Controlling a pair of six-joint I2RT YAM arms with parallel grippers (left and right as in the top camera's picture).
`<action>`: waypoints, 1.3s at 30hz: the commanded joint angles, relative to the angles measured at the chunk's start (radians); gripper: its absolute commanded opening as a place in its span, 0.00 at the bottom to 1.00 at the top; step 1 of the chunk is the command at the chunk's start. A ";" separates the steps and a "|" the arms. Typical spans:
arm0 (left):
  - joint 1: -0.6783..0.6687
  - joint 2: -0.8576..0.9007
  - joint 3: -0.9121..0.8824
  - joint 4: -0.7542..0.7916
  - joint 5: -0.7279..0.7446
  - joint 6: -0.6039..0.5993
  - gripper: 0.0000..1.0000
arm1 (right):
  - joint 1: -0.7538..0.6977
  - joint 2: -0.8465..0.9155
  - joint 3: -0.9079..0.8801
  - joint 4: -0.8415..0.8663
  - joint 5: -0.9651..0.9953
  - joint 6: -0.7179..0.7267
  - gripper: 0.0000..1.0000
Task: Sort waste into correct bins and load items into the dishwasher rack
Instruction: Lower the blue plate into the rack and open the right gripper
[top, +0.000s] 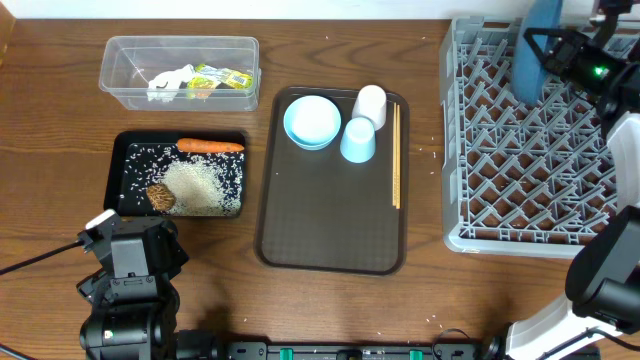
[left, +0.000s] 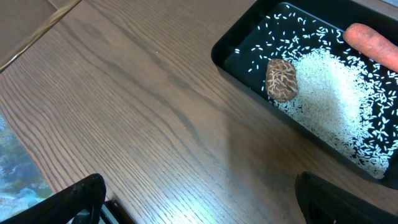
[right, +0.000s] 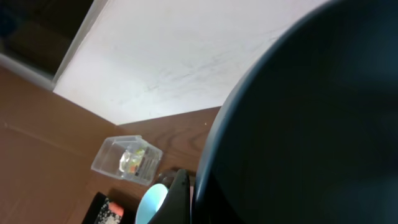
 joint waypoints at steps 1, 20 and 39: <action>-0.001 0.000 -0.006 -0.002 -0.016 0.013 0.98 | 0.019 0.059 -0.002 0.027 -0.023 0.033 0.01; -0.001 0.000 -0.006 -0.002 -0.015 0.013 0.98 | -0.025 0.075 -0.001 0.163 -0.149 0.134 0.01; -0.001 0.000 -0.006 -0.002 -0.015 0.013 0.98 | -0.081 0.015 -0.001 -0.113 -0.063 0.019 0.01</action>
